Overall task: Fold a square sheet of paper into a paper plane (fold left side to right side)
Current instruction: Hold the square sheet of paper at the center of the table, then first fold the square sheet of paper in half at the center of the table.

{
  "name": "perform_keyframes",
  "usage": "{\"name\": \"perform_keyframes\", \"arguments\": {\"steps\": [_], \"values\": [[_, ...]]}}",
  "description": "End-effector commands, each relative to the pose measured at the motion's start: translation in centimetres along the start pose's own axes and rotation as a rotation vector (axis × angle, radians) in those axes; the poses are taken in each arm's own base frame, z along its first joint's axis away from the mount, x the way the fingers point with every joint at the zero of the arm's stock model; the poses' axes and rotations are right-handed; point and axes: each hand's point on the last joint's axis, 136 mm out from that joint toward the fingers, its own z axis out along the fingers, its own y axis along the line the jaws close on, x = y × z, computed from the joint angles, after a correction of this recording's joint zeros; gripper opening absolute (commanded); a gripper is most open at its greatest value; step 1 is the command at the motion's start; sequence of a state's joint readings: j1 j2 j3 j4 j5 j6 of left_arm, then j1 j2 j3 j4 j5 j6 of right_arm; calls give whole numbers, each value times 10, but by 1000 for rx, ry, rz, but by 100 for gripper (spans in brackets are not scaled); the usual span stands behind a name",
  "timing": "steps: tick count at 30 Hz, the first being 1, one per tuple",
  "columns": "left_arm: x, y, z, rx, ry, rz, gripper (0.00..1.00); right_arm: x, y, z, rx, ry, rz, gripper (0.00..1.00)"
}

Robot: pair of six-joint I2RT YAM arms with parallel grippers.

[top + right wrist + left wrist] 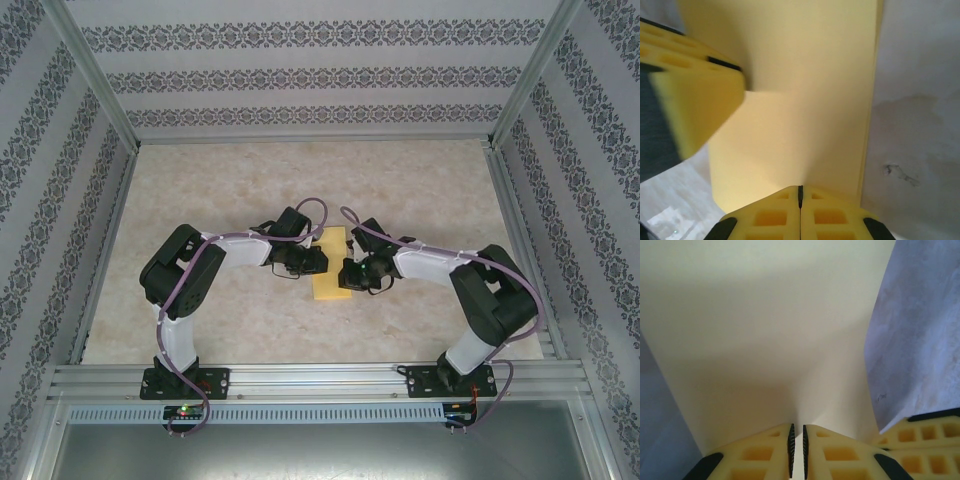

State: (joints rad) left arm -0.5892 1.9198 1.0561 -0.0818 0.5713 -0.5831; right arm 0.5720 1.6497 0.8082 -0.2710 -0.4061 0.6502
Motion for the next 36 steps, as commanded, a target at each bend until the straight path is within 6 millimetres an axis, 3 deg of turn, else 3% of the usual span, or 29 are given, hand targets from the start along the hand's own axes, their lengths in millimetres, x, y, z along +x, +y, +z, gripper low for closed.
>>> {"name": "perform_keyframes", "arguments": {"steps": [1, 9, 22, 36], "values": [[7, 3, -1, -56, 31, 14, 18, 9, -14, 8, 56, 29, 28, 5], [-23, -16, -15, -52, -9, 55, 20, 23, -33, 14, 130, 77, 39, 5], [-35, 11, -3, -99, -12, 41, 20, 23, -37, 11, 156, 80, 32, 5], [-59, 42, -6, -121, -112, 13, 18, 35, -48, 11, 200, 120, 27, 4]]}}
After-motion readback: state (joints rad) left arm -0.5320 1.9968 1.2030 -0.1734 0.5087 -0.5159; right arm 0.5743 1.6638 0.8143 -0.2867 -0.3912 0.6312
